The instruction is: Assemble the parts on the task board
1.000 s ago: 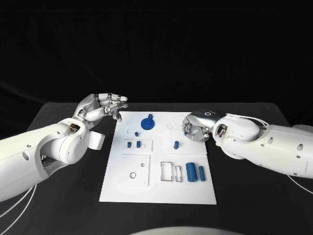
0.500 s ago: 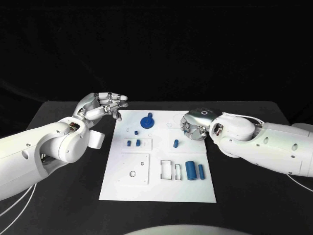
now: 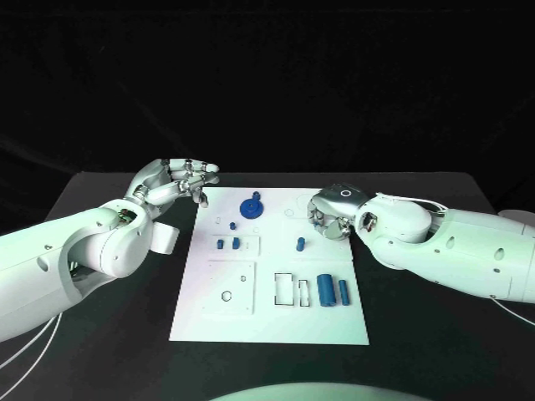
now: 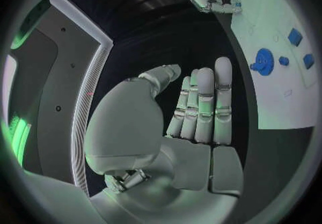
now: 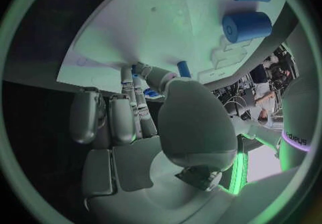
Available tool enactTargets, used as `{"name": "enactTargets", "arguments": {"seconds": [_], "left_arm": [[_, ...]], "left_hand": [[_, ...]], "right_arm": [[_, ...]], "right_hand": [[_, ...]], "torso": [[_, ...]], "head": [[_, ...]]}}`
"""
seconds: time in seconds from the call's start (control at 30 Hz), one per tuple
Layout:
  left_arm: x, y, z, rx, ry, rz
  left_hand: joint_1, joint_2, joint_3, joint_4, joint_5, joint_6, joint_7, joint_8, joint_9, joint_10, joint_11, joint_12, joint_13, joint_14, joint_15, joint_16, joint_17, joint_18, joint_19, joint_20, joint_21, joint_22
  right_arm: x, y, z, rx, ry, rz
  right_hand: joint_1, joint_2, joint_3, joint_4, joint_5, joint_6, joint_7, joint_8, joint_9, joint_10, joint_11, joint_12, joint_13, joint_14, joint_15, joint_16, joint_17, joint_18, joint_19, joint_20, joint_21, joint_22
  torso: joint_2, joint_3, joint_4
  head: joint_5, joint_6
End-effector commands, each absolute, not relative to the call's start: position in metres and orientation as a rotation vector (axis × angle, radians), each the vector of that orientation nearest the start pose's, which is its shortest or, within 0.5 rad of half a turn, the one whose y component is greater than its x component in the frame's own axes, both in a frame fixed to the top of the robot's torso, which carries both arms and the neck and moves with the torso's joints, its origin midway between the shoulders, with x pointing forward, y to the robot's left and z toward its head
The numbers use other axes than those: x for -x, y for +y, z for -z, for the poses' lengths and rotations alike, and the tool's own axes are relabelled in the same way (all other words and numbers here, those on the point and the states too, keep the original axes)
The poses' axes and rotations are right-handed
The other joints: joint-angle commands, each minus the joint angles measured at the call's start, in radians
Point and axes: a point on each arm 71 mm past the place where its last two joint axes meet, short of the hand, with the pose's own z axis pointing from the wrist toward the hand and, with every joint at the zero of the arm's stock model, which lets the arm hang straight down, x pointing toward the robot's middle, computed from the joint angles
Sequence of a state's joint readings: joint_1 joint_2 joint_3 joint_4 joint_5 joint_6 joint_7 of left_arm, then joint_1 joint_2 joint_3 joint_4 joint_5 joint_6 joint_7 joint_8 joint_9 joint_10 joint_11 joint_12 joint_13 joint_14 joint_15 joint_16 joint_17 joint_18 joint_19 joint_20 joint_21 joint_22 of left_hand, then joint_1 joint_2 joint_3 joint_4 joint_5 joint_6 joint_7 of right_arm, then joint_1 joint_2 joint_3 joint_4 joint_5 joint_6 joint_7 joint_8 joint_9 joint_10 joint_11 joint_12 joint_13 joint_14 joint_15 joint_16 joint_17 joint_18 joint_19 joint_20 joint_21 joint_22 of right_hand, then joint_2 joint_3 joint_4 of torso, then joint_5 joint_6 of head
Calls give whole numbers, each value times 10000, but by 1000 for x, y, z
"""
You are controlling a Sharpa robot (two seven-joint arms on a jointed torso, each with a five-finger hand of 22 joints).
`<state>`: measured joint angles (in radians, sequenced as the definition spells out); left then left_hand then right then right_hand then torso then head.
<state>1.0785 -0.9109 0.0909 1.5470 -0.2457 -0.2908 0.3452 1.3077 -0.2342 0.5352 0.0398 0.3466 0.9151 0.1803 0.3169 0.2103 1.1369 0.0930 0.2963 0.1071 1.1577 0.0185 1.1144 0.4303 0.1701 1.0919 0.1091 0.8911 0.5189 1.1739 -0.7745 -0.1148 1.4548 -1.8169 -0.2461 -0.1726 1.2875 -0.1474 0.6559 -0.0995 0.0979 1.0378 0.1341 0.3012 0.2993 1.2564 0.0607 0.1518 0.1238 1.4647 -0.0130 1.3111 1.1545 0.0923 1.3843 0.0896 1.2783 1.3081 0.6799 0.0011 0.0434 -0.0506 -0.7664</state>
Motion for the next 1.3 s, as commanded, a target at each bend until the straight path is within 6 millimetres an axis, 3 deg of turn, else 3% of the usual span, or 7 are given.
{"name": "enactTargets", "arguments": {"seconds": [0.03, 0.43, 0.97, 1.3], "left_arm": [[-478, 231, 185, 9452, 14754, 14872], [-478, 231, 185, 9485, 14852, 14794], [-479, 232, 187, 9548, 14962, 14728], [-479, 232, 187, 9561, 14992, 14719]], "left_hand": [[66, 22, -5, -55, -2, -21, 20, -37, -10, 15, 86, -51, -13, -50, 27, -25, -16, 149, 69, 15, -71, -20], [119, 51, 11, -81, 6, -21, 24, -45, -9, 21, 88, -71, -10, -55, 26, -26, -20, 150, 89, 13, -85, -33], [116, 47, 3, -80, 5, -32, 35, -56, -12, 10, 99, -89, -12, -63, 30, -29, -23, 148, 95, 15, -95, -41], [112, 43, -5, -79, 5, -49, 46, -70, -15, -7, 110, -111, -14, -76, 38, -35, -28, 145, 98, 19, -108, -50]], "right_arm": [[-475, -185, 241, 5513, 17155, -3546], [-473, -183, 235, 5287, 16477, -3873], [-466, -186, 216, 4800, 15374, -4436], [-457, -182, 204, 4477, 14797, -5057]], "right_hand": [[236, 157, 115, -49, -61, 78, 8, 68, 29, 130, -19, 49, 47, 319, -58, 88, 18, -181, 99, -24, 100, 261], [284, 276, 282, -112, -25, 111, 14, 89, 80, 179, -15, 23, 120, 327, -58, 146, 61, -211, 161, -33, 239, 394], [201, 234, 286, -103, -69, 121, 17, 99, 108, 191, -12, 1, 150, 328, -52, 165, 66, -223, 183, -29, 294, 448], [173, 212, 285, -104, -87, 135, 8, 110, 124, 208, -20, -3, 169, 336, -54, 198, 107, -239, 218, -28, 359, 507]], "torso": [[-1, 5, -1], [1, 9, -2], [-10, -5, -8], [7, 1, -3]], "head": [[-1, 0], [14, 12], [0, 81], [86, 108]]}}
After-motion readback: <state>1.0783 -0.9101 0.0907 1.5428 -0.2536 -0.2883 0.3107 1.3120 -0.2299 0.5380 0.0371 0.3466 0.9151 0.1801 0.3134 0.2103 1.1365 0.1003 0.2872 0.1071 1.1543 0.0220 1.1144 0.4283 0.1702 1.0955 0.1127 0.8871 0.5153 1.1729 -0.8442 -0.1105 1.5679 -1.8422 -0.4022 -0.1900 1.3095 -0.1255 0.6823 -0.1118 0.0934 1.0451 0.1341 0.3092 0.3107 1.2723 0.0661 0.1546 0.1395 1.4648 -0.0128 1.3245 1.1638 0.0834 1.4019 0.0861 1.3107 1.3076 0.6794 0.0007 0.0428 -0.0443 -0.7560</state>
